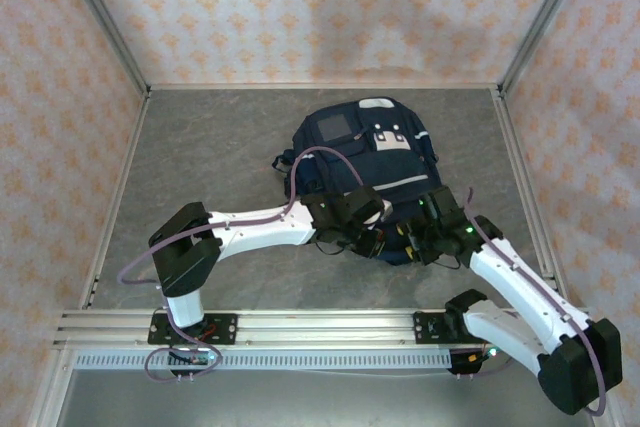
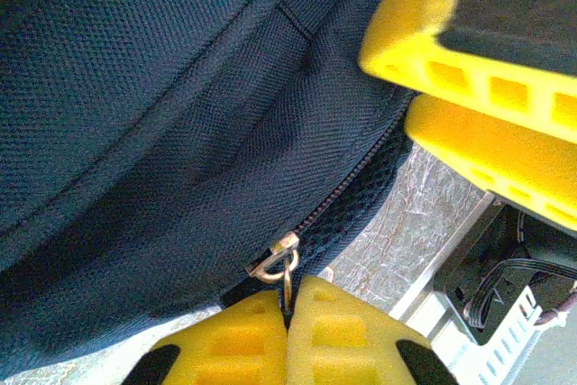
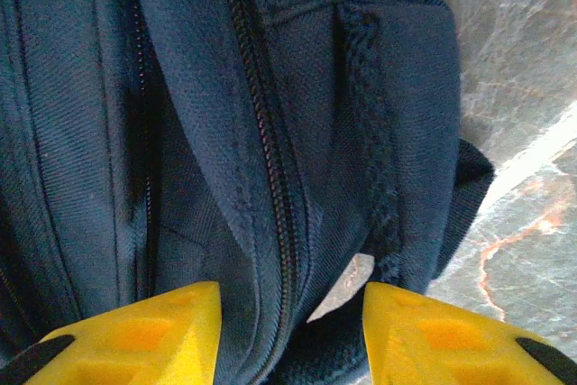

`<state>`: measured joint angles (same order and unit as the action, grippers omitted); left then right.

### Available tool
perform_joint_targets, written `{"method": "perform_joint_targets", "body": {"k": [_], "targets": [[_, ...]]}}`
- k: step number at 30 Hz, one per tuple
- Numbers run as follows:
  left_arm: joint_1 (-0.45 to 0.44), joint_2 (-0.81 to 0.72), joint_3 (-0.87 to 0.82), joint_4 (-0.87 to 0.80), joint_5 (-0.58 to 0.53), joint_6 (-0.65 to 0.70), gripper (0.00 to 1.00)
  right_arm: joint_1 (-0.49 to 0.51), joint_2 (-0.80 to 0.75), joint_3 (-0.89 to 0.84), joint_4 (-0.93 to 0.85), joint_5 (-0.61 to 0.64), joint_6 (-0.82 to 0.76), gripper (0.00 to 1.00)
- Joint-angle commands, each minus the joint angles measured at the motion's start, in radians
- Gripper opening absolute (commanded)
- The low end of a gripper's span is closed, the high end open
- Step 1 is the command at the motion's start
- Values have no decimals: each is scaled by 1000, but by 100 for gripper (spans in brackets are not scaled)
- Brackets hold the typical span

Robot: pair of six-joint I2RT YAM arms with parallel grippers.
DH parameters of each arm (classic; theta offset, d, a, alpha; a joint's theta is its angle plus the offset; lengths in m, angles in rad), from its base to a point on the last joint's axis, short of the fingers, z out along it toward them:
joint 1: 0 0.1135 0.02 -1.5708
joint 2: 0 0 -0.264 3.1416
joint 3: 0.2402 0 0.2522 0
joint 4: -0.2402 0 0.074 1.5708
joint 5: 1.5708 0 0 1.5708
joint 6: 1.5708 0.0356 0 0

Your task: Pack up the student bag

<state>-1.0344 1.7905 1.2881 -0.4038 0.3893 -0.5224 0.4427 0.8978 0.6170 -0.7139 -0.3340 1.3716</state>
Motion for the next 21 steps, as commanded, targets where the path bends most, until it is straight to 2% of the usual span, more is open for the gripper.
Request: {"method": "perform_joint_targets", "body": {"k": [1, 5, 8, 16, 21], "targets": [[-7, -26, -10, -9, 10, 16, 0, 5, 26, -4, 102, 35, 34, 39], [-3, -50, -32, -29, -18, 23, 0, 6, 33, 14, 28, 153, -53, 16], [9, -83, -68, -33, -33, 18, 0, 5, 26, 0, 4, 193, -82, 0], [59, -173, -167, -50, -83, 8, 0, -4, 18, -30, -16, 226, -109, 0], [94, -211, -219, -63, -103, 10, 0, -76, 26, -19, -41, 221, -210, 0]]}}
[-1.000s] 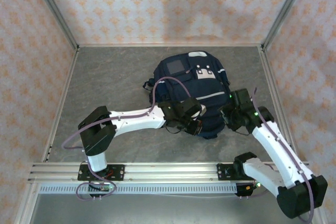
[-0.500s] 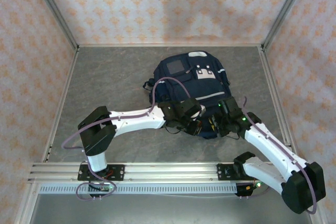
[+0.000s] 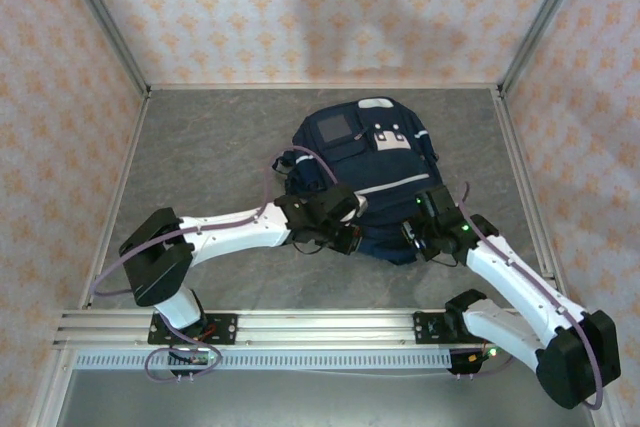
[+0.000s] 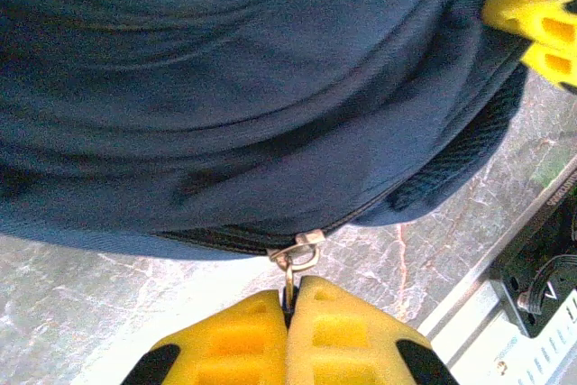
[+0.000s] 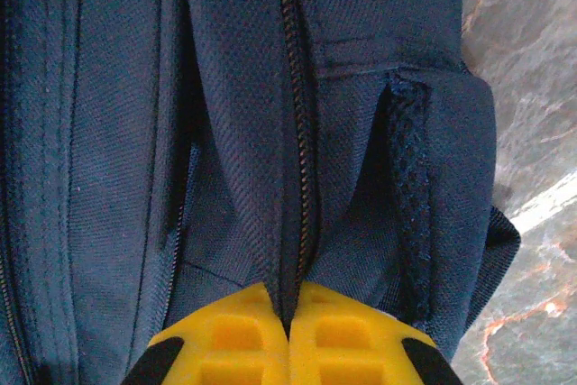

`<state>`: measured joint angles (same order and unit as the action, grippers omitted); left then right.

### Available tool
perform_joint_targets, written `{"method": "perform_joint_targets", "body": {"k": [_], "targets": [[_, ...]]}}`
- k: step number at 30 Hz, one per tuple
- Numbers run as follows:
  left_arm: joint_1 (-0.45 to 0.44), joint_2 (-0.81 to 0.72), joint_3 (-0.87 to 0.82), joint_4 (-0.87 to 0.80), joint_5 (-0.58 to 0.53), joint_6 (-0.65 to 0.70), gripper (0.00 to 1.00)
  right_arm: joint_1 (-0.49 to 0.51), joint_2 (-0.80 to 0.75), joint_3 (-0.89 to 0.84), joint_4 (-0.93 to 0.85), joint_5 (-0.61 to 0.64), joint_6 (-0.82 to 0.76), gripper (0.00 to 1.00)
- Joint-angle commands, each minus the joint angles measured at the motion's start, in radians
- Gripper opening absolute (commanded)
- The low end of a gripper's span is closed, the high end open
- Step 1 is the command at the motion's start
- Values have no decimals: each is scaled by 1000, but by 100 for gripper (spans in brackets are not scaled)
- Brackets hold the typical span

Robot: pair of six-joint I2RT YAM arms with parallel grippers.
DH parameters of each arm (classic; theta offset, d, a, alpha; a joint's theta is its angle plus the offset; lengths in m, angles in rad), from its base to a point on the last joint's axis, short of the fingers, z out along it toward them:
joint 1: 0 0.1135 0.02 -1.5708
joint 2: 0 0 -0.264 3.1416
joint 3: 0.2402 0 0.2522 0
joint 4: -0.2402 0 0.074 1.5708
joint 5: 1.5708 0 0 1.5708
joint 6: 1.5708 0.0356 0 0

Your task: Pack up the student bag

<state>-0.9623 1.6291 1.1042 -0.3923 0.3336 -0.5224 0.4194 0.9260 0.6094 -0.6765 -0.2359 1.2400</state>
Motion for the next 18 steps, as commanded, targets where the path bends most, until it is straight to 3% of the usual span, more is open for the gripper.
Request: {"method": "perform_joint_targets", "body": {"k": [1, 6, 9, 11, 14, 18], "targets": [[26, -55, -43, -73, -46, 11, 0, -76, -3, -8, -82, 117, -102, 0], [28, -43, -37, -42, -6, 1, 0, -124, 18, 67, -125, 75, -196, 2], [19, -24, -3, -28, 16, -1, 0, -125, 21, 124, -199, 10, -155, 39], [11, -13, 20, -31, 20, 5, 0, -122, 10, 150, -232, -54, -95, 49], [0, 4, 43, -30, 24, 7, 0, -106, -41, 138, -254, -127, 82, 48], [-13, 19, 52, -21, 22, 6, 0, -6, -111, 51, -90, -143, 355, 45]]}}
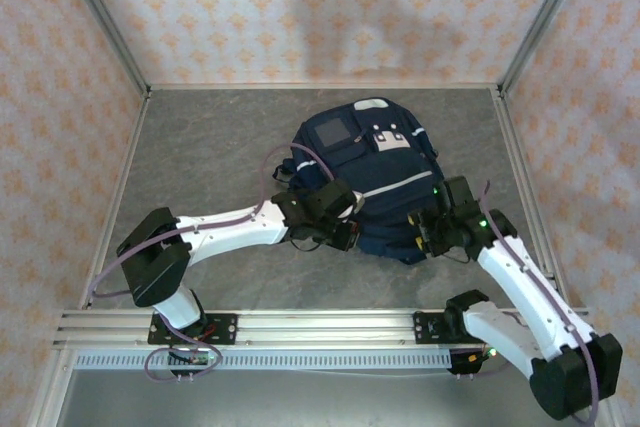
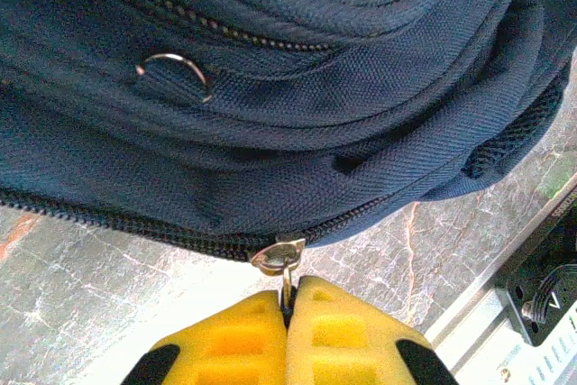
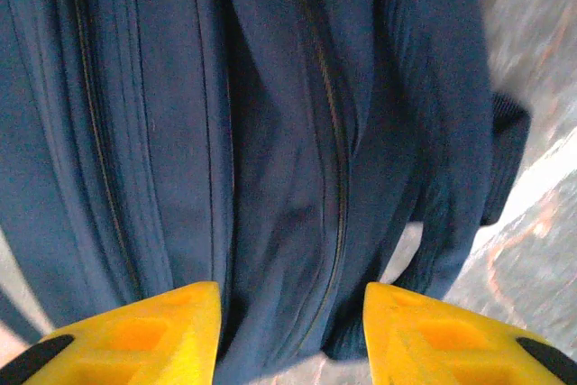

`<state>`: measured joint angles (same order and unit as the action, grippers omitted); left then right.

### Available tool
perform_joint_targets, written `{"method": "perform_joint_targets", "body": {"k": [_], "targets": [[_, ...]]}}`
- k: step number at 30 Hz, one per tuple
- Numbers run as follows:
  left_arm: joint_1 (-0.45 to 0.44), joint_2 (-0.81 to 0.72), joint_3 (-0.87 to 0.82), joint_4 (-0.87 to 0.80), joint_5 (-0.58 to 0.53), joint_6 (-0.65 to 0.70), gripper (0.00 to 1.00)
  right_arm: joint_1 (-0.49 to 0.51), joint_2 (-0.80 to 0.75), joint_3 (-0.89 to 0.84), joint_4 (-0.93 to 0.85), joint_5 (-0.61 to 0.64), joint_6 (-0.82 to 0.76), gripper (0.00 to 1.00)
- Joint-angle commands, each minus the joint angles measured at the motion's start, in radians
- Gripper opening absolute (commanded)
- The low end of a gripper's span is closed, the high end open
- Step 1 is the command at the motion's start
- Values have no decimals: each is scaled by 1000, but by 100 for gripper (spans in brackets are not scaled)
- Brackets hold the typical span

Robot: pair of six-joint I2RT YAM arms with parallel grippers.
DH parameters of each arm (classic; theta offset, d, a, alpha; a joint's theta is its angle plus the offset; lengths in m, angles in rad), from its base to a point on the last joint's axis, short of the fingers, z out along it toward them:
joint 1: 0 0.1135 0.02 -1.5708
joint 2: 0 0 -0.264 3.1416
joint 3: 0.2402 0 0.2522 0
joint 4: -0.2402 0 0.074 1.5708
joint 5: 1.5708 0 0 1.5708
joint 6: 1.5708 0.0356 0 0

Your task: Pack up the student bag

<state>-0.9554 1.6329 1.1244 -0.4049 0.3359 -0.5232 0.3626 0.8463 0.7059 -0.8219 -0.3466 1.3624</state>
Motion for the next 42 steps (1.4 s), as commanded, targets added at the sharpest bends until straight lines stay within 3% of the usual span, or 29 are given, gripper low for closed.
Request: {"method": "perform_joint_targets", "body": {"k": [1, 11, 20, 27, 37, 42], "targets": [[-23, 18, 32, -7, 21, 5, 0, 72, -28, -54, 86, -20, 263, 44], [-40, 14, 34, -8, 12, 3, 0, 134, 117, -57, 209, 24, 277, 42], [-39, -8, 20, -23, -29, 2, 0, 140, 175, -76, 150, 122, 125, 0], [-29, -33, -9, -53, -56, 15, 0, 80, 156, -88, 46, 192, -17, 0], [13, -58, -32, -76, -56, 37, 0, -85, 138, -79, 0, 174, -187, 0], [12, -49, -31, -69, -52, 32, 0, -119, 148, -52, 5, 157, -234, 0]]}}
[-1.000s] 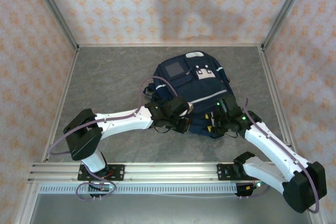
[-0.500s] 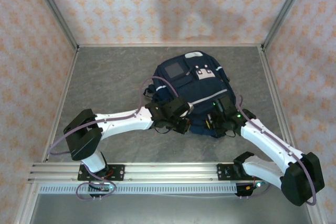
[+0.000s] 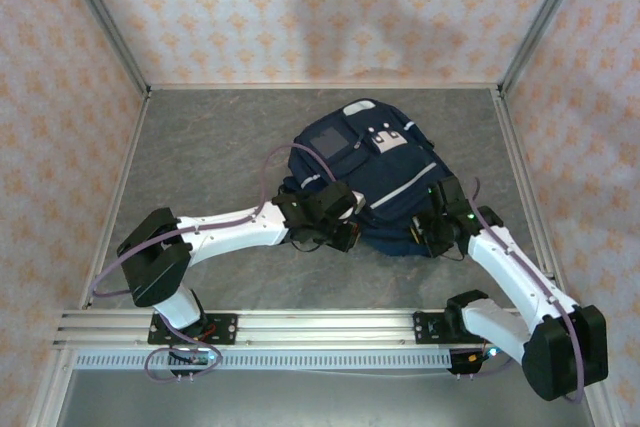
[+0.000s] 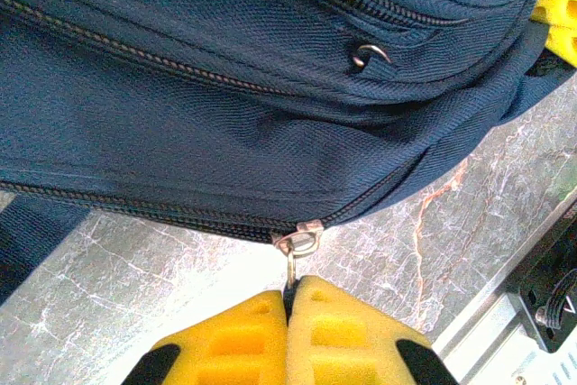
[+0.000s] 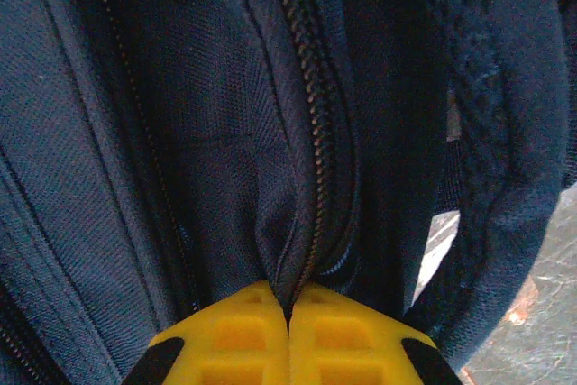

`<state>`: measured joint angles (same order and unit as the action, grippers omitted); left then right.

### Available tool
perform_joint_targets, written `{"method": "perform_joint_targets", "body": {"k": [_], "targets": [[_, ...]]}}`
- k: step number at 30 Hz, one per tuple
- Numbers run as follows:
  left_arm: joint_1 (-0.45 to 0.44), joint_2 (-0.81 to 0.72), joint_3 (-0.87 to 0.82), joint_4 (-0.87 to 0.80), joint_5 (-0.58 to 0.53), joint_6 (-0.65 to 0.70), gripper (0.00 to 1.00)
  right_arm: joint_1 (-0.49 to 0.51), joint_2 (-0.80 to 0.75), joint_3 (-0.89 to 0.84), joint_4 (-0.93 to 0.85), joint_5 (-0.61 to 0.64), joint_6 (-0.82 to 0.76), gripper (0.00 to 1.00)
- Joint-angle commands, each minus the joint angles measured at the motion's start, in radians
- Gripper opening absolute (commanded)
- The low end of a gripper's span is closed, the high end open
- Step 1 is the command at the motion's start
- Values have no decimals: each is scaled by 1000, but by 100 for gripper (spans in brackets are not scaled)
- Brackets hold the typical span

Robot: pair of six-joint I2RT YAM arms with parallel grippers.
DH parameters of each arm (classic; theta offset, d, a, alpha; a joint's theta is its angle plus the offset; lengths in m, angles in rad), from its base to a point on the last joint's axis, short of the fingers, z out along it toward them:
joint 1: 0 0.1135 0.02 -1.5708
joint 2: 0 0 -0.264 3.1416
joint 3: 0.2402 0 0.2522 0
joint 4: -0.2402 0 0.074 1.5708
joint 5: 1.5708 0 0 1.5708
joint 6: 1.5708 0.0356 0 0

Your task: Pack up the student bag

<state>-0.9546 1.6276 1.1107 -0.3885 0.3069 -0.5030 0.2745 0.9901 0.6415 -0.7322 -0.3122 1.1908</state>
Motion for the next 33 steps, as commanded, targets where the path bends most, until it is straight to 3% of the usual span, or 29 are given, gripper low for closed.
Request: {"method": "perform_joint_targets", "body": {"k": [1, 5, 9, 15, 23, 31, 33], "targets": [[12, -45, -17, -82, -20, 11, 0, -31, 4, 20, -79, 107, -76, 2], [12, -43, -12, -70, -8, 6, 0, -29, -9, 81, -118, 18, -92, 47], [11, -35, -6, -55, 4, -3, 0, -4, -65, 107, -167, -57, 25, 52], [10, -20, 2, -45, 17, -10, 0, 104, -114, 51, -19, -59, 243, 51], [9, -20, 5, -61, 16, -5, 0, 203, 12, 68, 83, -22, 291, 46], [15, -35, -25, -56, -11, -24, 0, 215, -26, 4, 34, 59, 278, 4], [19, -44, -42, -47, -11, -25, 0, 215, -28, -14, 30, 67, 272, 0]]}}
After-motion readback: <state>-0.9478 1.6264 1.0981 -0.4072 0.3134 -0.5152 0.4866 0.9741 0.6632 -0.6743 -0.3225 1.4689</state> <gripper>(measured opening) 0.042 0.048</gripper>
